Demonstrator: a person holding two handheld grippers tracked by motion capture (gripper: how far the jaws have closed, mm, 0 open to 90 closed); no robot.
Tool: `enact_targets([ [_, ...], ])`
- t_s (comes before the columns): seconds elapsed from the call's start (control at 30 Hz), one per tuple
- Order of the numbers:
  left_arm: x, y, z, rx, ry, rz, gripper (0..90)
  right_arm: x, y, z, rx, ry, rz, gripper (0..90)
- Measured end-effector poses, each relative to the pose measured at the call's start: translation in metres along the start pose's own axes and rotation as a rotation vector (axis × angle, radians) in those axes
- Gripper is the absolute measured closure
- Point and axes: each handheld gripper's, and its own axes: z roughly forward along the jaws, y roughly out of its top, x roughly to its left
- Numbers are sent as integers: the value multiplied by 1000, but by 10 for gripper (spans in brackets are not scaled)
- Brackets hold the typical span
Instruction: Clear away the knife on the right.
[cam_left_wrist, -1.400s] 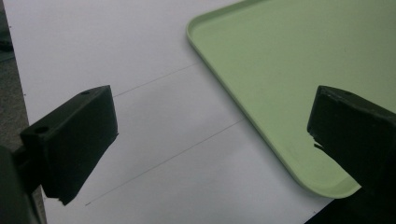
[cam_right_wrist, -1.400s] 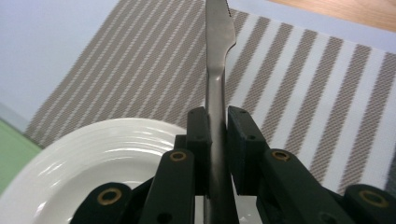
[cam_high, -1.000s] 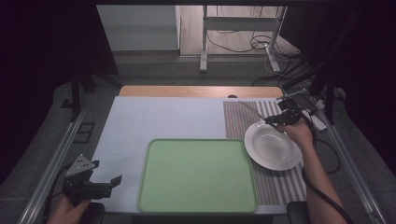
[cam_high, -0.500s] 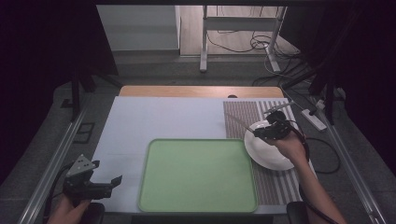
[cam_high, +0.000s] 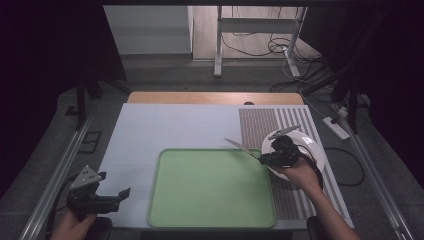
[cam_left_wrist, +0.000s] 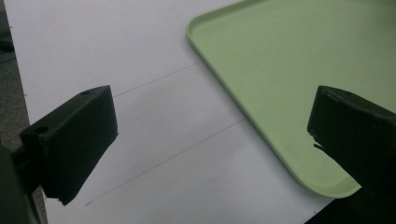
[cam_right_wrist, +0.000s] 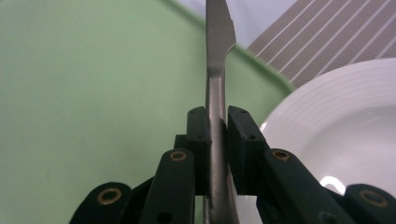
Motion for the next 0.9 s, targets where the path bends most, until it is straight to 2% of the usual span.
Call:
enact_targets([
  [0.4, -1, 0, 0, 4, 2, 6, 19, 40, -16, 19, 123, 38, -65, 803],
  [0.47, -1, 0, 0, 4, 2, 4, 19, 46, -19, 23, 155, 48, -70, 803],
  [0.6, -1, 0, 0, 3, 3, 4, 19, 60, -26, 34, 250, 72, -112, 800],
  [0.67, -1, 0, 1, 5, 4, 5, 19, 65, -27, 36, 262, 94, -122, 789],
  [0.73, -1, 0, 1, 4, 4, 3, 19, 66, -25, 35, 254, 115, -127, 725],
  [0.77, -1, 0, 1, 5, 5, 2, 19, 67, -23, 34, 245, 115, -140, 725],
  [0.8, -1, 0, 1, 6, 4, 2, 19, 67, -20, 33, 233, 116, -161, 752],
  [0.87, -1, 1, 1, 7, 4, 1, 19, 70, -12, 33, 224, 136, -220, 882],
  [0.9, -1, 1, 1, 6, 5, 1, 19, 73, -8, 34, 215, 139, -240, 900],
])
